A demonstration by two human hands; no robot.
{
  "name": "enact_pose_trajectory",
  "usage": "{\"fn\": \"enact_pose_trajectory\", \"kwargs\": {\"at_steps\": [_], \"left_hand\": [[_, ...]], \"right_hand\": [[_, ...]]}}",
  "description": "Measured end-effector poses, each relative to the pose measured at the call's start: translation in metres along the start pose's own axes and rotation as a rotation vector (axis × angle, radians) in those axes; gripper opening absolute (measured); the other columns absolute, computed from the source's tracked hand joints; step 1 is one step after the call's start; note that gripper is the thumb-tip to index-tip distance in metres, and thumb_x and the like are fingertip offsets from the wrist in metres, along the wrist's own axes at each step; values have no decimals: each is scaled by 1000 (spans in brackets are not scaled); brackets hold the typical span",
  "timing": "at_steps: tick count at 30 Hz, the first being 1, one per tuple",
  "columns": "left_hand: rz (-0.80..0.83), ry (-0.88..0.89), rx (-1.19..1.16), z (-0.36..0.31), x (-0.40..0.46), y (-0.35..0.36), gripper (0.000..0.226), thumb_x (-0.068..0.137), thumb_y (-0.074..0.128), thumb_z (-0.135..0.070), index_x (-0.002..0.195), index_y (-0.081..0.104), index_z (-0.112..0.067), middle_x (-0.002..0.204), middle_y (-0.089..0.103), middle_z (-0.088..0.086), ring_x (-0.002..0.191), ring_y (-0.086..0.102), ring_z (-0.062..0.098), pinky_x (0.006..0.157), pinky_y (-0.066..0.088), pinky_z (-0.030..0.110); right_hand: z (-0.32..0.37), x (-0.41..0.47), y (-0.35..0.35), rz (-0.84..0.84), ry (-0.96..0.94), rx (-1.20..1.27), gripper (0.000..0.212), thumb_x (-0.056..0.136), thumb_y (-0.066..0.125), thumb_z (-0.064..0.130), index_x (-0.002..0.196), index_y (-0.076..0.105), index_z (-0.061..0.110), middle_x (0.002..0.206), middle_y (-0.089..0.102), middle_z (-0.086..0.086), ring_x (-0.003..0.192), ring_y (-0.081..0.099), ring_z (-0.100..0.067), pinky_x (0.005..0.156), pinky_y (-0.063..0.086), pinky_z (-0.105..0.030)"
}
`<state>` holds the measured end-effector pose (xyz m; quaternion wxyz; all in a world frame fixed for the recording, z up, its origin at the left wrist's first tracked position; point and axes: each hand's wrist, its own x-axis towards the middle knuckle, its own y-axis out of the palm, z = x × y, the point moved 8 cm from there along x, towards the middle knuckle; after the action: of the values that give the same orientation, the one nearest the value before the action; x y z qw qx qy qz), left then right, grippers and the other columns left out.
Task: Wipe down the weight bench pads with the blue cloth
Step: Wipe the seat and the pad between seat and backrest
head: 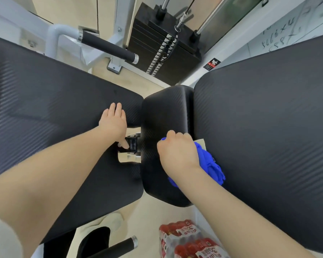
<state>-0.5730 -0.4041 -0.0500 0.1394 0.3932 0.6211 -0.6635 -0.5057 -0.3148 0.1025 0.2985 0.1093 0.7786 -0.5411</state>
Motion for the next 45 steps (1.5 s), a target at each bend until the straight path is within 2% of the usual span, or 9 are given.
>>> {"fn": "enact_pose_trajectory", "kwargs": {"at_steps": [4, 8, 15, 18, 23, 29, 33, 39, 45], "left_hand": [[-68, 316, -348, -38, -17, -30, 124, 66, 74, -53, 146, -9, -8, 156, -13, 13, 145, -4, 29, 119, 11, 39], [-231, 477, -413, -67, -52, -29, 128, 63, 72, -60, 145, -14, -11, 150, -31, 14, 142, -21, 28, 117, 1, 40], [-274, 495, -553, -108, -83, -11, 135, 58, 73, -62, 144, -14, -4, 154, -21, 13, 143, -15, 25, 117, -3, 34], [-341, 459, -527, -112, -82, -12, 132, 60, 70, -64, 144, -13, -3, 155, -17, 14, 144, -12, 27, 119, 1, 40], [-441, 333, -417, -111, -76, 3, 122, 67, 57, -68, 145, -15, -7, 153, -23, 15, 143, -15, 32, 116, -2, 44], [-450, 341, -533, -108, -83, 6, 116, 68, 64, -62, 147, -6, -16, 157, 2, 12, 143, 7, 31, 117, 14, 44], [-395, 310, -535, -107, -87, 1, 113, 69, 65, -61, 147, -7, -20, 158, 3, 6, 142, 12, 32, 114, 18, 46], [-558, 442, -556, -96, -105, 10, 95, 81, 61, -47, 148, 1, -16, 156, 18, 5, 139, 25, 27, 112, 29, 44], [-521, 408, -340, -54, -110, 56, 98, 79, 62, -51, 148, 5, -10, 154, 19, 9, 135, 31, 29, 110, 31, 40]], "right_hand": [[-48, 32, -47, -215, 182, -50, 19, 88, 43, 6, 94, 59, 12, 101, 55, -10, 89, 49, -27, 74, 32, -35], [-54, 33, -56, -268, 261, -6, 18, 89, 41, 7, 96, 56, 11, 100, 58, -11, 91, 52, -28, 78, 35, -36], [-23, -41, -15, -97, 91, -75, 24, 84, 57, 16, 103, 43, 11, 97, 53, -8, 77, 41, -24, 70, 28, -34], [-23, -40, -18, -135, 68, -152, 17, 86, 53, 14, 99, 43, 11, 96, 53, -8, 73, 37, -23, 68, 27, -33], [-45, 7, -48, -400, 230, -98, 15, 89, 45, 8, 103, 48, 11, 100, 58, -11, 89, 54, -29, 73, 32, -36], [-26, -69, -5, -333, 223, -54, 15, 86, 45, 9, 99, 51, 13, 96, 58, -8, 87, 54, -29, 72, 28, -35], [-4, -112, 22, -269, 237, -90, 17, 72, 59, 3, 86, 52, 10, 75, 50, -7, 65, 37, -25, 63, 25, -34], [-14, -62, 7, -313, 305, -71, 25, 83, 54, 7, 107, 47, 12, 105, 54, -8, 94, 51, -28, 75, 32, -36], [13, -77, 47, -357, 443, 31, 27, 74, 52, -2, 97, 49, 11, 93, 52, -6, 79, 51, -26, 66, 26, -34]]}}
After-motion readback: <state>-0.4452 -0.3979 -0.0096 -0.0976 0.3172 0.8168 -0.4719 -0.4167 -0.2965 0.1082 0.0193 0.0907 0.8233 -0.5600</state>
